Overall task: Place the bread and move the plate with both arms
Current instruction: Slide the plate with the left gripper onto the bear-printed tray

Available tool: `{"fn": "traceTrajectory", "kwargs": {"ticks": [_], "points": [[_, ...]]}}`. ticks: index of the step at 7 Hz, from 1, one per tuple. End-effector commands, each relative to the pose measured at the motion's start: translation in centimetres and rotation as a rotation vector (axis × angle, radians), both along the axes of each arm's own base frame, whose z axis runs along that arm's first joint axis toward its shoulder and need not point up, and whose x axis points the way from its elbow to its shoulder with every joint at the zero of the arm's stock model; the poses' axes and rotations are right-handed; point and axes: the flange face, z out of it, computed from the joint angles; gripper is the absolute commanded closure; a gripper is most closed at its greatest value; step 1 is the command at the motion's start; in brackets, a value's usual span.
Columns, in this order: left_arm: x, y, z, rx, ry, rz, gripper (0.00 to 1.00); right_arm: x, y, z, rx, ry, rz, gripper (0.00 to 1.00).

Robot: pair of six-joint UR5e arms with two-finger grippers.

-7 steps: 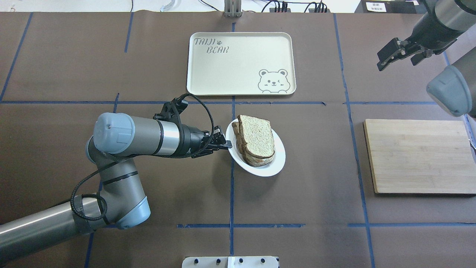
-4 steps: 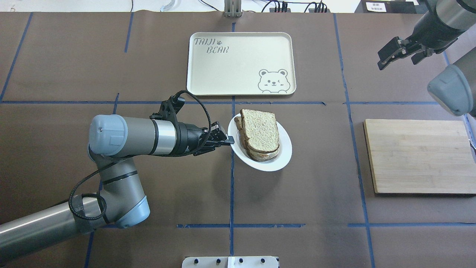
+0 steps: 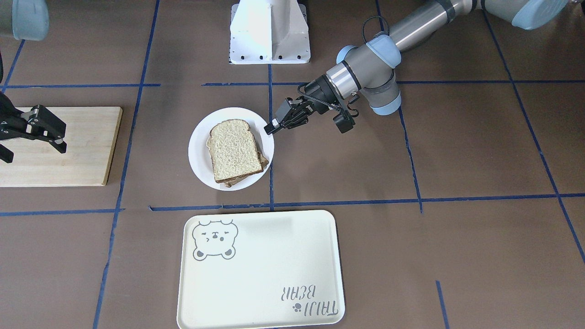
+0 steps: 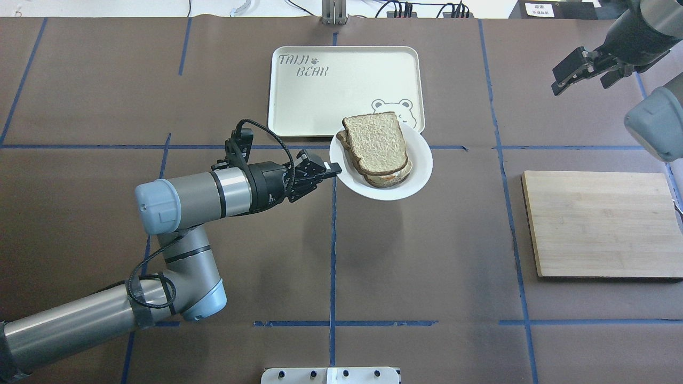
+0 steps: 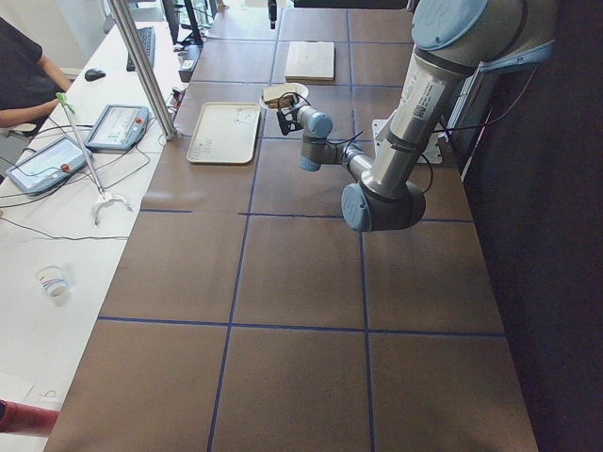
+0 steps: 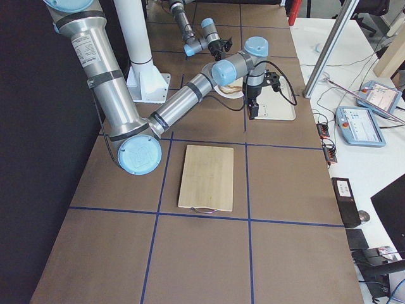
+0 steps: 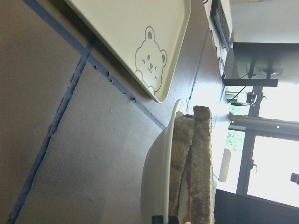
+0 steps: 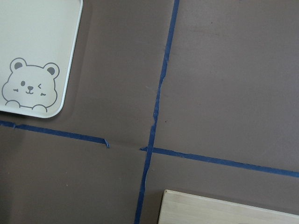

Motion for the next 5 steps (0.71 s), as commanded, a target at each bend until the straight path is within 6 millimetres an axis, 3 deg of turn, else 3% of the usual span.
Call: {"fn": "traceTrajectory", "kwargs": {"ticks": [1,3,5], "points": [[3.4,-2.9,-1.6,-0.075,0.040,-0.125,1.00,0.4,0.0,0.3,-0.002,0.002,0.006,0.00],[5.3,-4.8,0.8,-0.146,0.005,-0.198,1.00,0.5,-0.1,0.4,-0.004,0.002,0.008,0.00],[6.4,-6.8,1.8,-0.178,-0.033,-0.257,1.00,0.5,-0.1,0.5,-0.006,0.003,0.010,0.00]]}}
